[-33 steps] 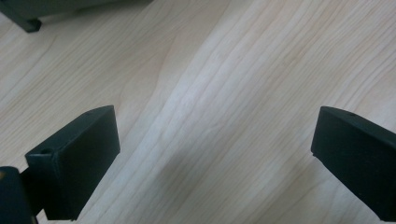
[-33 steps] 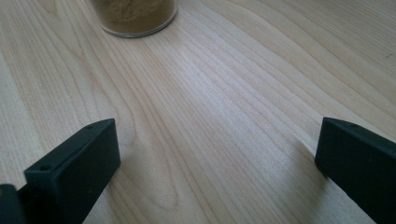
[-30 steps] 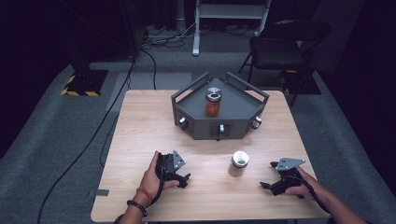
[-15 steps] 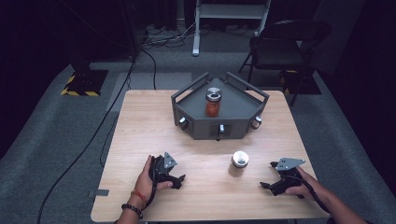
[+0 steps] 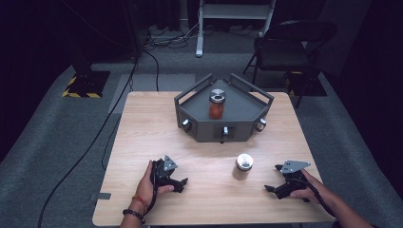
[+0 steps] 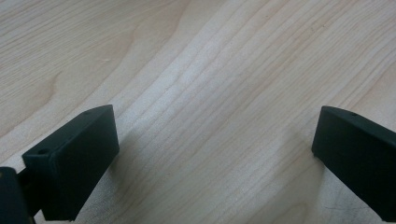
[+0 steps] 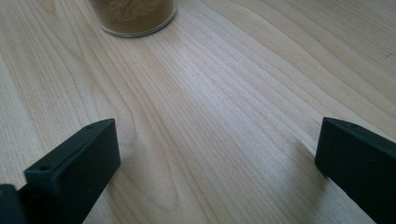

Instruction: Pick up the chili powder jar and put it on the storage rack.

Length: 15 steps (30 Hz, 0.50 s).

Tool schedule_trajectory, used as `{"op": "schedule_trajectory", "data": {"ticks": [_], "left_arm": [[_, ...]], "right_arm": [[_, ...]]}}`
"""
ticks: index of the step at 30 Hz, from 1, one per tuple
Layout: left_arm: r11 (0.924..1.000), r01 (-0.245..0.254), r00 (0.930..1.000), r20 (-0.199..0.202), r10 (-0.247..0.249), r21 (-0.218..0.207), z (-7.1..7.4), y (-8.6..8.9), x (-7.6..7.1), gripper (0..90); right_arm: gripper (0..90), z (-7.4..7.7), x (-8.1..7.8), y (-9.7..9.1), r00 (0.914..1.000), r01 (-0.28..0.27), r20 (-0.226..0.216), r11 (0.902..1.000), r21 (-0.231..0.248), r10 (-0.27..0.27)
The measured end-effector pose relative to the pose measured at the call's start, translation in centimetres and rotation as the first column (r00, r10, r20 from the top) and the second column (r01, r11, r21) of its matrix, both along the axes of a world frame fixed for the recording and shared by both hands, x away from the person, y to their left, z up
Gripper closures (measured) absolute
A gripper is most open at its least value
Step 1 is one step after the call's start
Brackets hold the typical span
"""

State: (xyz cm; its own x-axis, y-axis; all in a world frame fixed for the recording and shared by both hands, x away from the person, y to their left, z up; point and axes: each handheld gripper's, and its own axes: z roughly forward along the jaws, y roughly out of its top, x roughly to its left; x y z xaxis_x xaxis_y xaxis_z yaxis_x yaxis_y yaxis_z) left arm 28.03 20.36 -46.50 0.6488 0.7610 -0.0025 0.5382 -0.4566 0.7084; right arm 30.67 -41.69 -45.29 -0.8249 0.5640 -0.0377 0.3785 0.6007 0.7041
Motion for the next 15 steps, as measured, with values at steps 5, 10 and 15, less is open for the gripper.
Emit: {"op": "schedule_trajectory", "data": {"ticks": [5,10,15], "left_arm": [[1.0000,0.001,1.0000,0.000,-0.001,-0.001,-0.02,0.02,0.02,0.4],[1.0000,0.001,1.0000,-0.001,-0.001,-0.002,-0.02,0.03,0.03,0.3],[1.0000,0.001,1.0000,0.000,-0.001,-0.001,-0.01,0.03,0.04,0.3]], "right_arm": [[0.0,-0.06,0.07,0.00,1.0000,-0.002,0.002,1.0000,0.003,0.002],[0.0,-0.11,-0.05,-0.08,1.0000,0.000,0.004,1.0000,0.005,0.000],[0.0,-0.12,-0.08,-0.08,1.0000,0.002,0.004,1.0000,0.006,-0.002]]}}
